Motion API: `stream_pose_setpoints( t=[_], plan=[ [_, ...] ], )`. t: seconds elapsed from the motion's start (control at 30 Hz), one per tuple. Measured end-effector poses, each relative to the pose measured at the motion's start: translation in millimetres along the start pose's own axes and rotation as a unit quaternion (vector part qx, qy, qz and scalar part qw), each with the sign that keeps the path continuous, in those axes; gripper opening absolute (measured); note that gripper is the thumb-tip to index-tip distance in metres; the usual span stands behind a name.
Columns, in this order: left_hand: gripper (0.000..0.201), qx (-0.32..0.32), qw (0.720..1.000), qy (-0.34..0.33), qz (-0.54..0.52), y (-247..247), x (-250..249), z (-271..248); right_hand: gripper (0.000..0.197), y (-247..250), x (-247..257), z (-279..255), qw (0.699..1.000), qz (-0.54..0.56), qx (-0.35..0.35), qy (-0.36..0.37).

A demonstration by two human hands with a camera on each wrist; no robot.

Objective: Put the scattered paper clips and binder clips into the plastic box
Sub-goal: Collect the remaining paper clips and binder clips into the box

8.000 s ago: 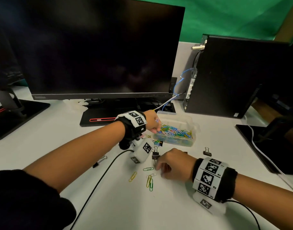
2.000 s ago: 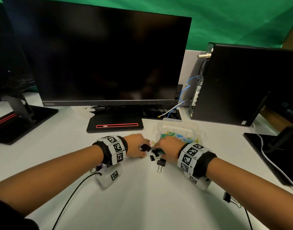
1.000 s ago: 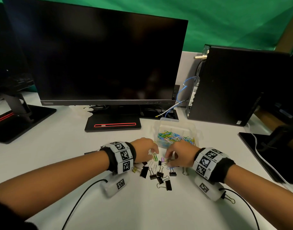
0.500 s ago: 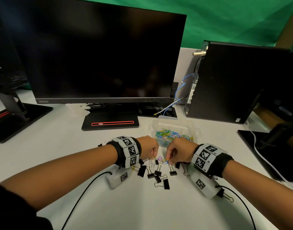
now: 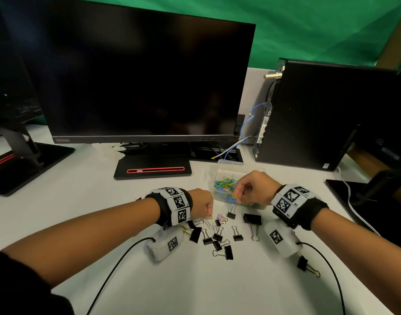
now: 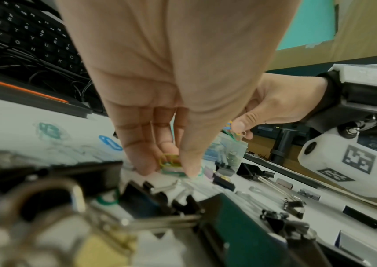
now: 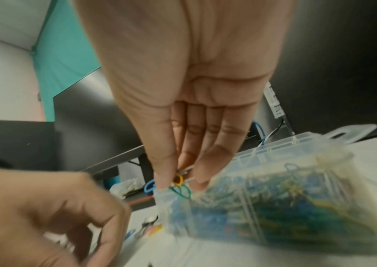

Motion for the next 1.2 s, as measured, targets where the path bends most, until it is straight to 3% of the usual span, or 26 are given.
stream_pose_setpoints(
  t=[0.23, 0.4, 0.53, 0.63, 0.87, 1.03, 1.2],
  plan=[
    [0.014, -0.012, 0.999, -0.052, -0.010, 7, -1, -11, 0.008, 29, -11, 6, 0.997, 0.053, -0.042, -0.032],
    [0.011, -0.016, 0.995, -0.084, 0.052, 0, -1, -15, 0.008, 42, -25, 12, 0.989, 0.016, -0.139, -0.049],
    [0.020, -0.029, 0.992, -0.105, 0.058, 2, -6, -18, 0.013, 37, -32, 15, 0.988, -0.034, -0.132, -0.071],
    [0.024, -0.013, 0.994, -0.096, 0.054, 3, -6, -17, 0.019, 28, -25, 12, 0.987, -0.092, -0.128, -0.034],
    [0.026, 0.022, 0.997, -0.071, 0.033, -2, -1, -11, 0.014, -12, 11, -1, 0.989, -0.119, -0.009, 0.090],
    [0.026, 0.041, 0.997, -0.046, 0.040, -4, 2, -13, 0.014, -43, 26, -8, 0.981, -0.091, 0.106, 0.131],
    [0.025, 0.040, 0.998, -0.040, 0.042, -4, 6, -14, 0.023, -60, 33, -7, 0.967, -0.131, 0.148, 0.158]
  ],
)
Point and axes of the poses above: each hand's wrist, its own z-axis towards the middle knuckle, its own y-axis out of the back of the hand, x = y × z, the point moved 3 cm from there along z, towards the middle knuckle, and after that the axes turned 9 degrees about z, right-handed, at the moved point
